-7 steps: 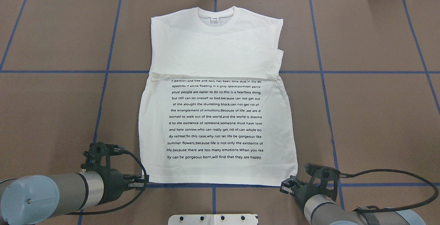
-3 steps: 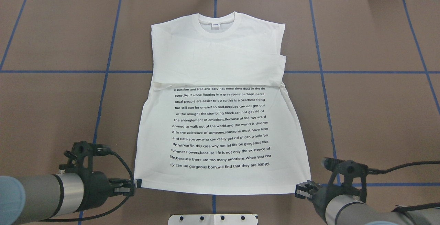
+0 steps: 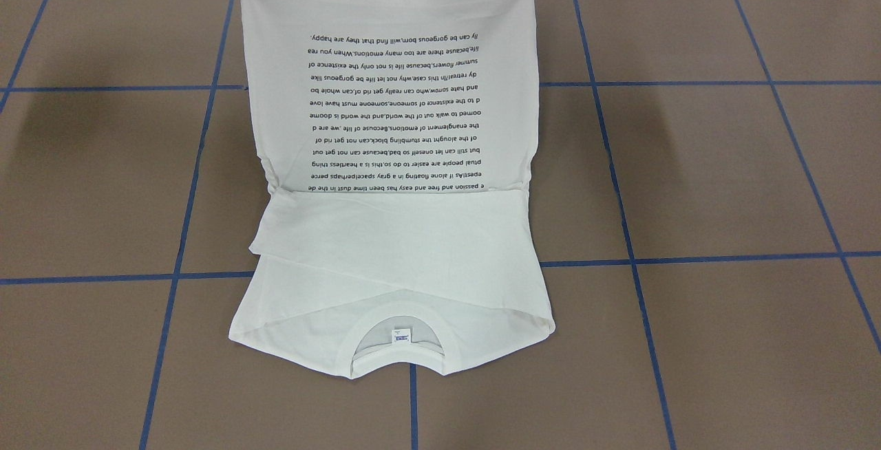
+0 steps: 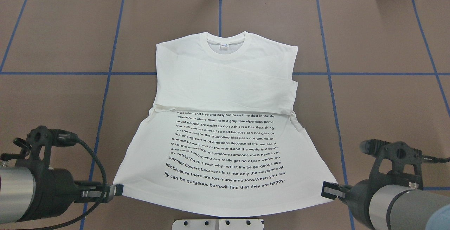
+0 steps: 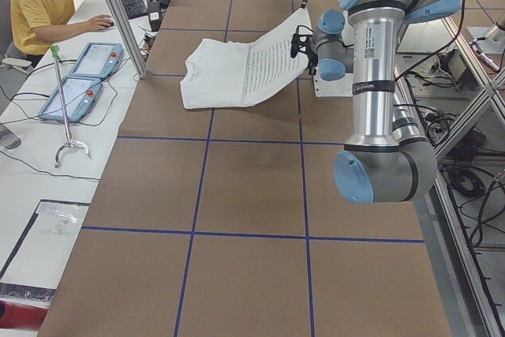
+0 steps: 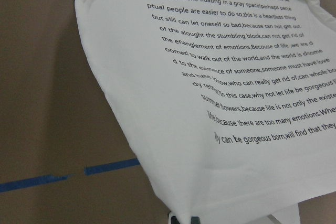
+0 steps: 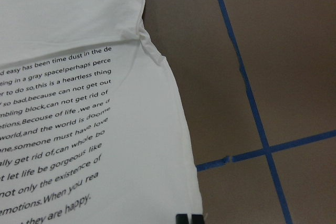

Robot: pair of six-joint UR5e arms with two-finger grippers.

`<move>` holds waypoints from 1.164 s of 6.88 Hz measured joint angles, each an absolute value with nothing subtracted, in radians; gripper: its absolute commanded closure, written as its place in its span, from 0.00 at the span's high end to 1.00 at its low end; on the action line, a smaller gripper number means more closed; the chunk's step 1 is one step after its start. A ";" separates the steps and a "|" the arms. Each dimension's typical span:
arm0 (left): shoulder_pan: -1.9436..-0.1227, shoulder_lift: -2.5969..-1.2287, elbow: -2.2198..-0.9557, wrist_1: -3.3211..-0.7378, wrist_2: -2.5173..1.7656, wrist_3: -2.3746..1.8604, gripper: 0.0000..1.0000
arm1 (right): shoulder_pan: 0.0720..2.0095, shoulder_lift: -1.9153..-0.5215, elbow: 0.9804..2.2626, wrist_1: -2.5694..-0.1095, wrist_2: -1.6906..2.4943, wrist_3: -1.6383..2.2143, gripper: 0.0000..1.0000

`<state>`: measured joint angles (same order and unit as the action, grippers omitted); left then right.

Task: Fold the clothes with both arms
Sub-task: 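Lift the hem with both grippers and pull it toward the collar, then lay the hem down near the collar and open both grippers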

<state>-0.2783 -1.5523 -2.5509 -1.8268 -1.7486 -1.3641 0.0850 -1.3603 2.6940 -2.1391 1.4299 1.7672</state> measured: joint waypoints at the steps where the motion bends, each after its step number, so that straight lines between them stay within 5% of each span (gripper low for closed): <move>1: -0.335 -1.636 -2.552 -1.730 -1.769 -1.321 0.00 | 0.148 -1.283 2.679 -2.190 1.451 1.715 0.00; 3: -0.485 -1.799 -2.489 -1.598 -1.781 -1.172 0.00 | 0.336 -1.176 2.603 -2.217 1.520 1.580 0.00; 8: -0.593 -1.924 -2.268 -1.609 -1.784 -1.077 0.00 | 0.635 -1.076 2.266 -2.043 1.663 1.337 0.00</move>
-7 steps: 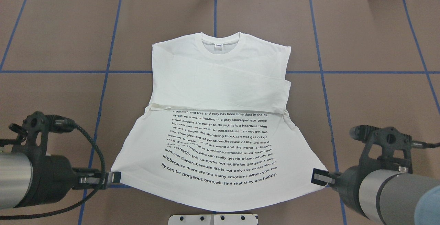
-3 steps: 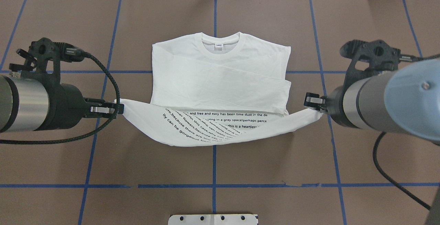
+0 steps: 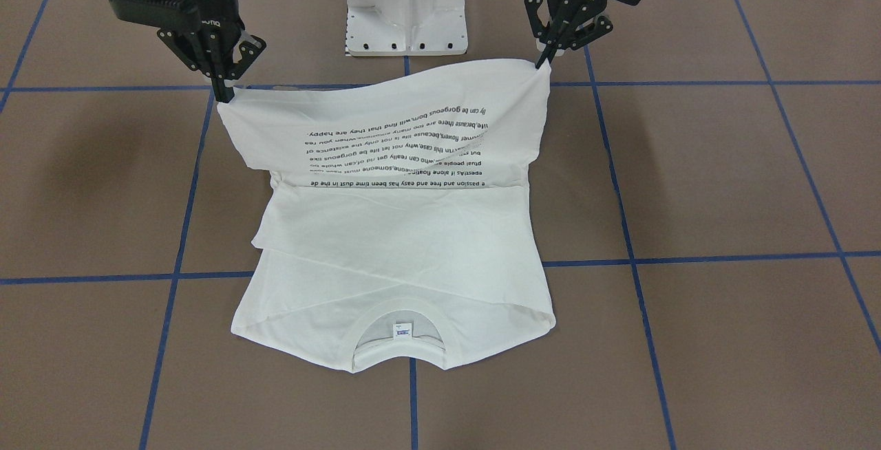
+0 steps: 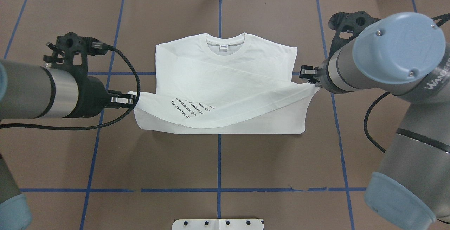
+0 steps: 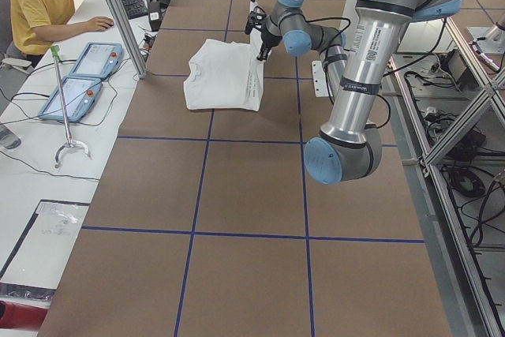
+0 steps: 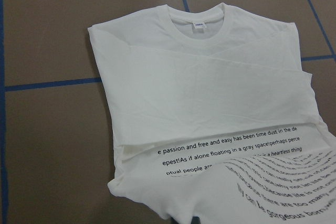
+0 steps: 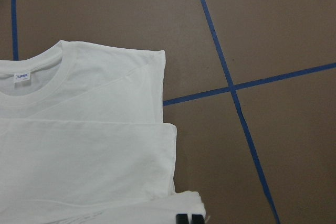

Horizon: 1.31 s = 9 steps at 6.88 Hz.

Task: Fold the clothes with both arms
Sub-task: 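Lay the hem down near the collar and open both grippers, then raise the right gripper away while lowering the left gripper to the folded shirt's side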

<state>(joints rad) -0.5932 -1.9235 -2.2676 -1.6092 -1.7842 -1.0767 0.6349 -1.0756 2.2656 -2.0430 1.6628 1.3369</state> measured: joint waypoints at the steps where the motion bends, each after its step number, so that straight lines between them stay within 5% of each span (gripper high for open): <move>1: -0.601 -1.975 -2.196 -1.619 -1.785 -1.044 0.00 | 0.642 -1.075 2.253 -2.028 1.674 1.324 0.00; 5: -0.717 -2.023 -2.053 -1.670 -1.786 -0.929 0.00 | 0.681 -1.063 2.220 -2.015 1.689 1.269 0.00; 9: -0.818 -2.123 -1.745 -1.842 -1.786 -0.823 0.00 | 0.750 -0.990 1.899 -1.739 1.703 1.230 0.00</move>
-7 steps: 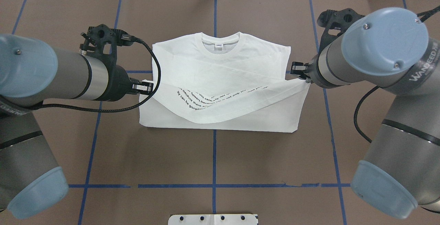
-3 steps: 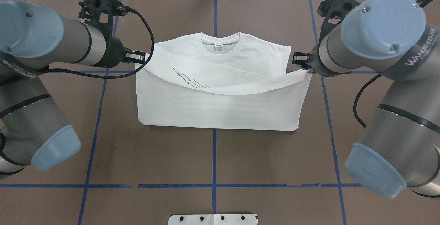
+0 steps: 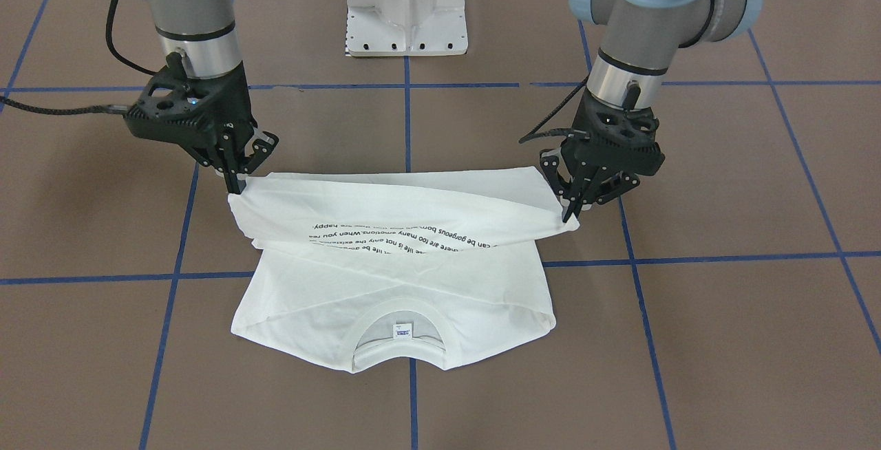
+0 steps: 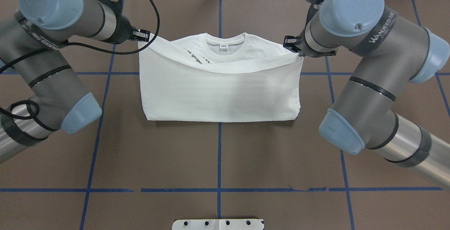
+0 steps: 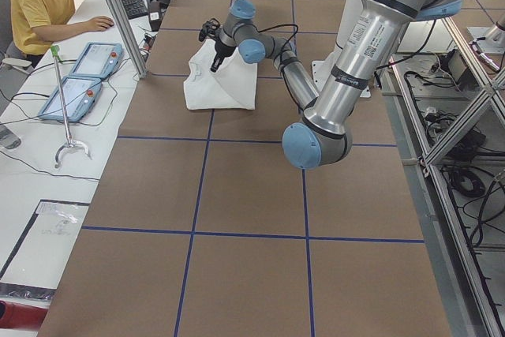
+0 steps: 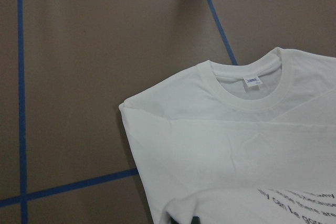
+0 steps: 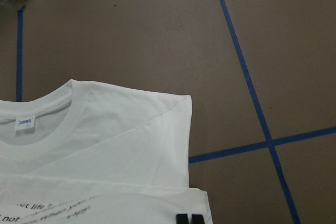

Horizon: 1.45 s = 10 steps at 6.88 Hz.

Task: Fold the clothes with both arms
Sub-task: 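Raise the right gripper away while lowering the left gripper to the folded shirt's side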

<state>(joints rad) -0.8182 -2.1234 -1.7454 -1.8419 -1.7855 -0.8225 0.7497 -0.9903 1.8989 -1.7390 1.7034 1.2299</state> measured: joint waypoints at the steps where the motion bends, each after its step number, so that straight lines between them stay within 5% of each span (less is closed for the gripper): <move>1: -0.825 -2.154 -1.645 -1.903 -1.785 -0.813 0.00 | 0.758 -0.959 1.816 -1.705 1.704 1.216 0.00; 5: -0.823 -2.237 -1.343 -2.074 -1.777 -0.804 0.00 | 0.789 -0.900 1.546 -1.507 1.701 1.177 0.00; 8: -0.819 -2.252 -1.308 -2.081 -1.775 -0.804 0.05 | 0.821 -0.903 1.507 -1.477 1.700 1.132 0.00; 9: -0.819 -2.254 -1.309 -2.082 -1.775 -0.804 0.99 | 0.825 -0.903 1.494 -1.476 1.698 1.127 0.75; 10: -0.819 -2.254 -1.312 -2.085 -1.775 -0.804 1.00 | 0.825 -0.903 1.480 -1.474 1.697 1.126 1.00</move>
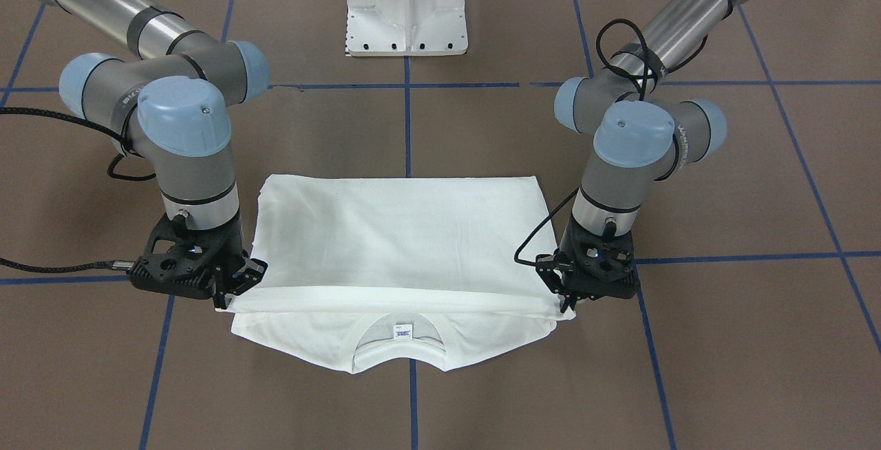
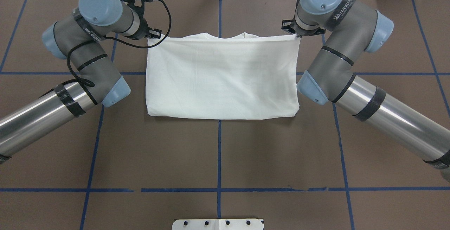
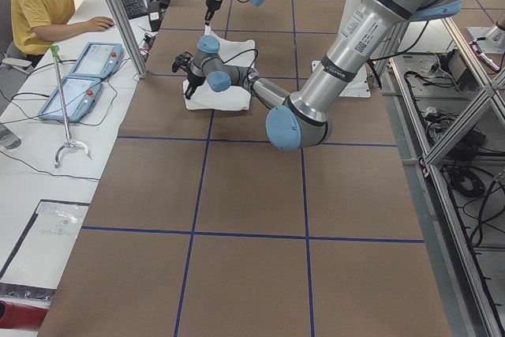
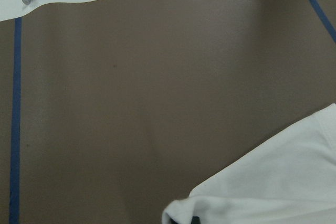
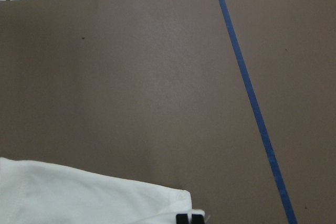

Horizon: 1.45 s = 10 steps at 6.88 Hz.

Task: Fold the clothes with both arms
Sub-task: 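Raise the right gripper away while lowering the left gripper to the folded shirt's side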

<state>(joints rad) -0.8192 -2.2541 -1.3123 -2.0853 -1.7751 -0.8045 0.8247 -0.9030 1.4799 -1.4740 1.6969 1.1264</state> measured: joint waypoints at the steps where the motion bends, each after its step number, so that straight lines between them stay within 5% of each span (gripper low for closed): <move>1: -0.819 -2.252 -1.316 -2.095 -1.777 -0.803 1.00 | 0.824 -0.903 1.472 -1.472 1.696 1.128 1.00; 7: -0.677 -1.986 -1.655 -2.117 -1.819 -0.871 0.99 | 0.811 -0.928 1.510 -1.426 1.706 1.126 1.00; 9: -0.570 -1.909 -1.699 -2.148 -1.769 -0.981 0.80 | 0.800 -0.929 1.524 -1.421 1.704 1.133 1.00; 10: -0.543 -1.899 -1.698 -2.154 -1.748 -1.012 0.54 | 0.796 -0.929 1.527 -1.414 1.703 1.136 1.00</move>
